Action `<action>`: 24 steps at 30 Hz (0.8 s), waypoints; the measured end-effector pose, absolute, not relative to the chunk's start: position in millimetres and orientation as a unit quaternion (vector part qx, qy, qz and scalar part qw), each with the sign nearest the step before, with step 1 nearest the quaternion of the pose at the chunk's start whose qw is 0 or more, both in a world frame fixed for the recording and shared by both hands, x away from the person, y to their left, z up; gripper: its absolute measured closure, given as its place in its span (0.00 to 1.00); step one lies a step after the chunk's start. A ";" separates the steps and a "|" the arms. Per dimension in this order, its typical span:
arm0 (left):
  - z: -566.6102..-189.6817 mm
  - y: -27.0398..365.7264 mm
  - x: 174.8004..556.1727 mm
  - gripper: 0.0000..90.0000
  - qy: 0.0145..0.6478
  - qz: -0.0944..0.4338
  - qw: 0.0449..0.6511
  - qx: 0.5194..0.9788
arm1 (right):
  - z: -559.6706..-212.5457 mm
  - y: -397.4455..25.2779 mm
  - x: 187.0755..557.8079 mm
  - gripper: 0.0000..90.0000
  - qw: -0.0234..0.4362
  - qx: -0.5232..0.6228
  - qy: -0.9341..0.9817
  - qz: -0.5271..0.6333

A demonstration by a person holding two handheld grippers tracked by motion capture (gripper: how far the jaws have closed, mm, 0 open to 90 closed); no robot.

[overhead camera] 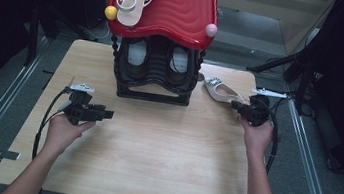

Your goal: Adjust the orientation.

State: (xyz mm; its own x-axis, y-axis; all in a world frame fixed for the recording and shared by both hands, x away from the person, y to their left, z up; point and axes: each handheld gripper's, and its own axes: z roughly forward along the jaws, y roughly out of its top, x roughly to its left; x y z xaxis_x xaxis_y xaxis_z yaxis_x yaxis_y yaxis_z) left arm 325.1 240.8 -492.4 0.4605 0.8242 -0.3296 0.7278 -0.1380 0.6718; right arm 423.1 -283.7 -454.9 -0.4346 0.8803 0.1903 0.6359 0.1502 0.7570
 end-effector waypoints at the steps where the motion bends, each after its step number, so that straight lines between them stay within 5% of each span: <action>1: -492.1 240.4 324.9 0.56 0.515 0.060 0.408 0.752 | -452.2 -286.1 425.2 1.00 0.151 0.512 0.740 0.409; 8: -491.9 238.8 324.4 0.56 0.509 0.063 0.405 0.757 | -442.7 -298.0 441.1 1.00 0.169 0.522 0.734 0.400; 24: -494.0 235.1 323.4 0.56 0.499 0.066 0.407 0.762 | -482.0 -295.9 466.3 1.00 0.156 0.556 0.732 0.362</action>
State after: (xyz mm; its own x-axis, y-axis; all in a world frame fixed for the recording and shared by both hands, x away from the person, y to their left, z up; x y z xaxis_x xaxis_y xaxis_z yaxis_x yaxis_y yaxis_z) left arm 323.4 235.1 -494.0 0.4936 0.8146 -0.3047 0.7067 -0.1715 0.6864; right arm 466.3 -295.9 -482.0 -0.3335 0.9266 0.1737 0.7008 0.1204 0.7031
